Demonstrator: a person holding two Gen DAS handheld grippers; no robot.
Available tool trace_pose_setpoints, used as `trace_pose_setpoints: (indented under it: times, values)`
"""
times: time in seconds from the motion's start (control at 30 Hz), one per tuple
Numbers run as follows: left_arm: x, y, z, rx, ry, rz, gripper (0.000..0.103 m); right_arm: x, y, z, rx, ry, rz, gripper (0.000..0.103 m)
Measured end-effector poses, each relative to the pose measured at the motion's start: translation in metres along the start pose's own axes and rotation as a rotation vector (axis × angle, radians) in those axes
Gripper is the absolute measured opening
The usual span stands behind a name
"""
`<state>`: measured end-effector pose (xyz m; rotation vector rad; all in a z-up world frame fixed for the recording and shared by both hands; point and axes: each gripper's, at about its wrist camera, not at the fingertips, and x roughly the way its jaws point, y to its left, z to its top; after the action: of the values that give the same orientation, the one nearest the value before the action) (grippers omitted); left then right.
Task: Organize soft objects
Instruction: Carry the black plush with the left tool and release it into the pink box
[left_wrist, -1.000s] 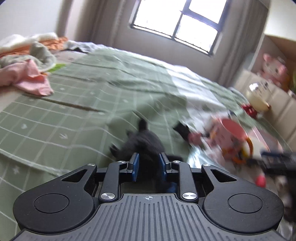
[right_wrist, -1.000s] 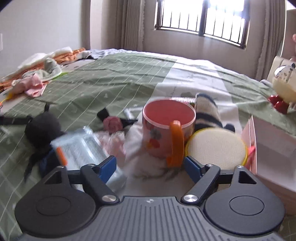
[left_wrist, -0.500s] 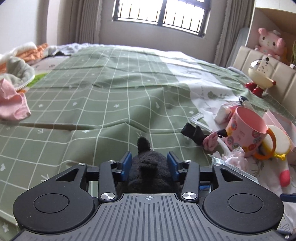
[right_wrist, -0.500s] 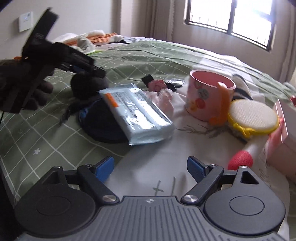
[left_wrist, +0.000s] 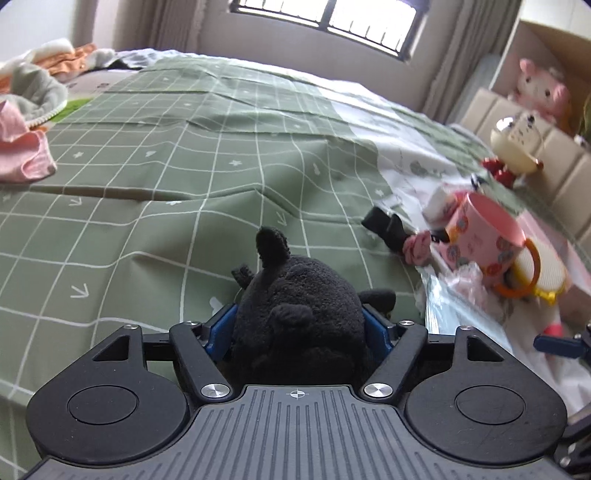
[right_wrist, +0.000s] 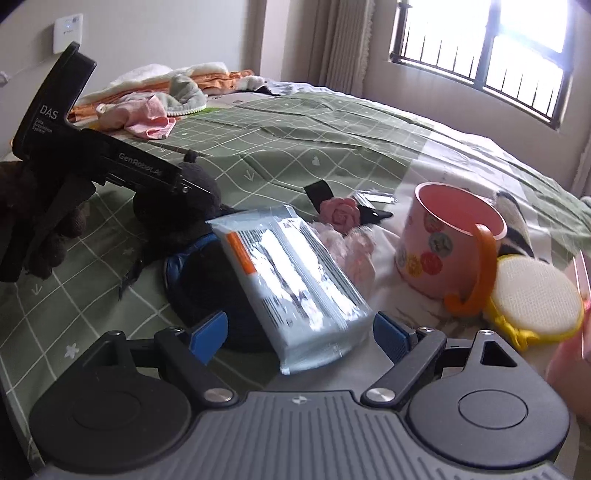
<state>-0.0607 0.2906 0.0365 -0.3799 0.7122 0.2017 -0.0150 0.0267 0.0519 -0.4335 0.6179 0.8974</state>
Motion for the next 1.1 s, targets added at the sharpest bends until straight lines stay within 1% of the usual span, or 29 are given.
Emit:
trace_pose_setpoints:
  times: [0.1,0.17,0.23,0.3,0.4,0.5,0.53,0.57,0.6,0.67,0.7,0.77,0.93,1.03,1.1]
  values:
    - [-0.003,-0.007,0.001,-0.01,-0.012,0.027,0.073,0.011,0.004,0.011,-0.021,0.001,-0.002,0.087]
    - [-0.007,-0.009,-0.003,-0.02,-0.025,0.025,0.073,0.011,-0.002,0.02,0.009,-0.021,0.011,0.087]
    - [-0.013,-0.008,-0.009,-0.03,-0.037,0.018,0.072,0.008,-0.018,0.03,0.11,-0.055,0.037,0.087]
    - [-0.019,-0.006,-0.014,-0.046,-0.051,0.003,0.072,0.011,-0.036,0.04,0.233,-0.064,0.047,0.087]
    - [-0.028,0.0,-0.019,-0.086,-0.077,-0.003,0.072,0.033,-0.061,0.049,0.404,-0.02,0.043,0.081]
    - [-0.038,0.001,-0.02,-0.084,-0.107,0.005,0.072,0.062,-0.071,0.048,0.516,0.058,0.039,0.066]
    - [-0.041,0.0,-0.02,-0.08,-0.113,0.006,0.072,0.071,-0.072,0.047,0.536,0.088,0.056,0.05]
    - [-0.044,0.0,-0.019,-0.075,-0.117,0.006,0.072,0.077,-0.072,0.047,0.538,0.112,0.07,0.038]
    - [-0.048,0.0,-0.018,-0.07,-0.121,0.005,0.072,0.077,-0.069,0.047,0.52,0.115,0.071,0.034]
    - [-0.054,-0.001,-0.015,-0.059,-0.131,0.002,0.072,0.069,-0.061,0.052,0.444,0.098,0.055,0.013]
    - [-0.056,-0.001,-0.013,-0.056,-0.136,-0.003,0.072,0.063,-0.059,0.056,0.407,0.088,0.045,0.009]
    - [-0.057,-0.002,-0.007,-0.058,-0.149,-0.017,0.072,0.046,-0.06,0.064,0.37,0.048,0.033,0.008]
    - [-0.046,-0.021,0.017,-0.042,-0.167,-0.056,0.072,-0.005,-0.088,0.087,0.352,-0.062,0.029,0.007]
    - [-0.037,-0.043,0.035,-0.003,-0.192,-0.105,0.072,-0.032,-0.109,0.098,0.339,-0.118,-0.015,0.007]
    - [-0.025,-0.059,0.053,0.017,-0.218,-0.134,0.072,-0.046,-0.123,0.103,0.321,-0.154,-0.063,0.007]
